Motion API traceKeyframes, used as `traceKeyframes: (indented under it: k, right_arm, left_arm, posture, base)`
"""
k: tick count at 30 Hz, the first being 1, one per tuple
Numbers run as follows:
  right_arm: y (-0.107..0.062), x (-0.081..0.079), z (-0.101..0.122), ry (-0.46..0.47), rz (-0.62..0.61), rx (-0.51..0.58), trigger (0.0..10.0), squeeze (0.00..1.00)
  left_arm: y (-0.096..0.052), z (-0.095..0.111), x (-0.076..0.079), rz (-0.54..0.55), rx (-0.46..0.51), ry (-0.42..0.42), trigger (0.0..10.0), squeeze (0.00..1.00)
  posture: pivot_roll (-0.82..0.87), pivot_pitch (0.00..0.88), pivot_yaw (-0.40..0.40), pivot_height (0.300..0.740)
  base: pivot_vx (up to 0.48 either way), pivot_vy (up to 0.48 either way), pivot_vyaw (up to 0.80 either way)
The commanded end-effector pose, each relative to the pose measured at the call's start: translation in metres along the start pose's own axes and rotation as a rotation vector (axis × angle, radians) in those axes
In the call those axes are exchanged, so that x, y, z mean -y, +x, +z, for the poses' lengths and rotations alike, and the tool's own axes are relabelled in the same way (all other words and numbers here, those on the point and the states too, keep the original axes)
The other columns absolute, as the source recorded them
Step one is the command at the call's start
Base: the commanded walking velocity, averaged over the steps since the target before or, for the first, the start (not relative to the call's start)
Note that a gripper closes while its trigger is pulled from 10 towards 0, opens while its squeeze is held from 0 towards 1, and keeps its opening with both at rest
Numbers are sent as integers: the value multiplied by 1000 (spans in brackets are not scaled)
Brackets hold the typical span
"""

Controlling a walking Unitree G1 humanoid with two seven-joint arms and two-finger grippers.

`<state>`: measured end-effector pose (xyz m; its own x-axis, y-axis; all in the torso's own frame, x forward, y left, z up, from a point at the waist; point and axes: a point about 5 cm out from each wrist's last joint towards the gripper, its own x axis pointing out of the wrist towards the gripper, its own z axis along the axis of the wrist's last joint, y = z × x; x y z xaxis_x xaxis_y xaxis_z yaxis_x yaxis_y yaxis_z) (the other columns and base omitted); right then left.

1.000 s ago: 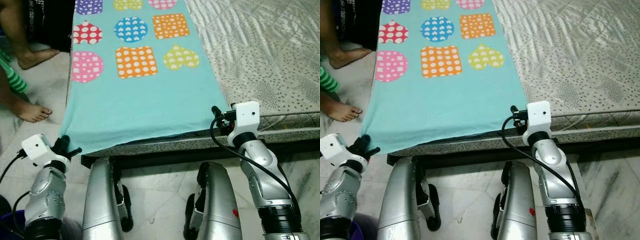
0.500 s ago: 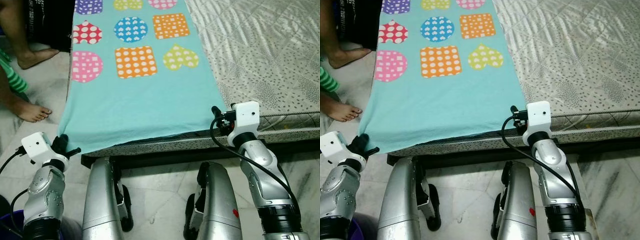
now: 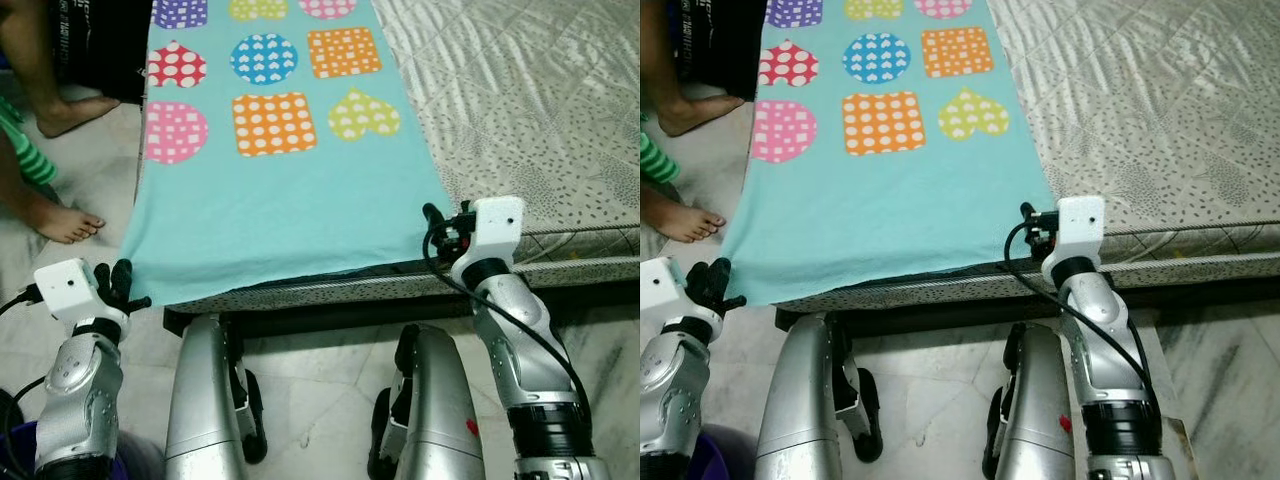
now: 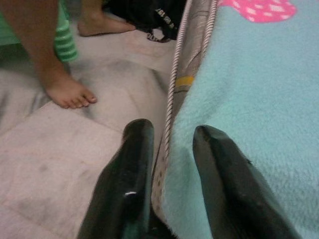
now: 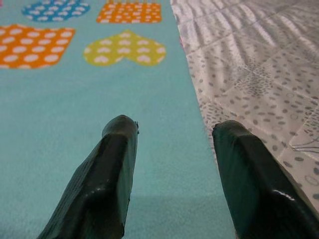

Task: Clean up the room

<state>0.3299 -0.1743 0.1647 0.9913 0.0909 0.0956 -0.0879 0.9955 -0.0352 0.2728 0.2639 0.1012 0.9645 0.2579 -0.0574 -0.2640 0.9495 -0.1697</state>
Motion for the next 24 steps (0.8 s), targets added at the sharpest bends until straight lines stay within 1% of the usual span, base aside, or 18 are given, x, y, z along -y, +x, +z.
traceKeyframes:
  k: [1,3,6,7,8,9,10,12,15,17,18,22,24]
  right_arm:
    - [-2,2,-6,21,-9,-18,10000,0]
    - [0,3,-2,57,-20,6,10000,0]
    - [2,2,0,78,-26,21,10000,0]
    - [2,2,0,78,-26,21,10000,0]
    - [2,0,1,87,-30,29,10000,0]
    - [2,0,1,87,-30,29,10000,0]
    - [3,-2,0,100,-35,33,10000,0]
    - [5,-5,-3,114,-39,36,10000,0]
    - [8,-7,0,121,-36,49,10000,0]
    - [8,-8,0,119,-35,52,10000,0]
    - [10,-7,1,124,-39,55,10000,0]
    - [11,-6,-1,127,-51,63,10000,0]
    - [12,-6,-1,129,-59,65,10000,0]
  left_arm:
    - [-4,-4,-1,4,-22,11,10000,1000]
    - [-19,-2,4,7,-10,37,10000,1000]
    - [-26,-1,11,-8,7,45,10000,1000]
    - [-26,-1,11,-8,7,45,10000,1000]
    - [-29,4,22,-57,40,47,10000,1000]
    - [-29,4,22,-57,40,47,10000,1000]
    - [-31,7,32,-97,63,39,10000,1000]
    - [-32,8,44,-133,75,21,10000,1000]
    - [-32,7,57,-179,78,10,10000,1000]
    - [-32,7,59,-185,78,10,10000,1000]
    - [-32,5,64,-198,75,1,10000,1000]
    - [-33,0,73,-206,63,-10,10000,1000]
    - [-34,-2,80,-231,56,-18,10000,1000]
  posture:
    - [84,271,-5,528]
    - [87,265,2,528]
    - [90,255,9,533]
    - [90,255,9,533]
    - [96,233,23,543]
    - [96,233,23,543]
    - [98,216,28,553]
    - [99,186,27,573]
    - [95,161,28,593]
    - [95,161,28,603]
    - [93,147,30,613]
    - [89,123,36,638]
    - [87,112,38,648]
  base:
    - [0,0,0]
    - [0,0,0]
    - [0,0,0]
    - [0,0,0]
    - [0,0,0]
    - [0,0,0]
    - [0,0,0]
    - [0,0,0]
    - [0,0,0]
    - [0,0,0]
    - [0,0,0]
    - [0,0,0]
    - [0,0,0]
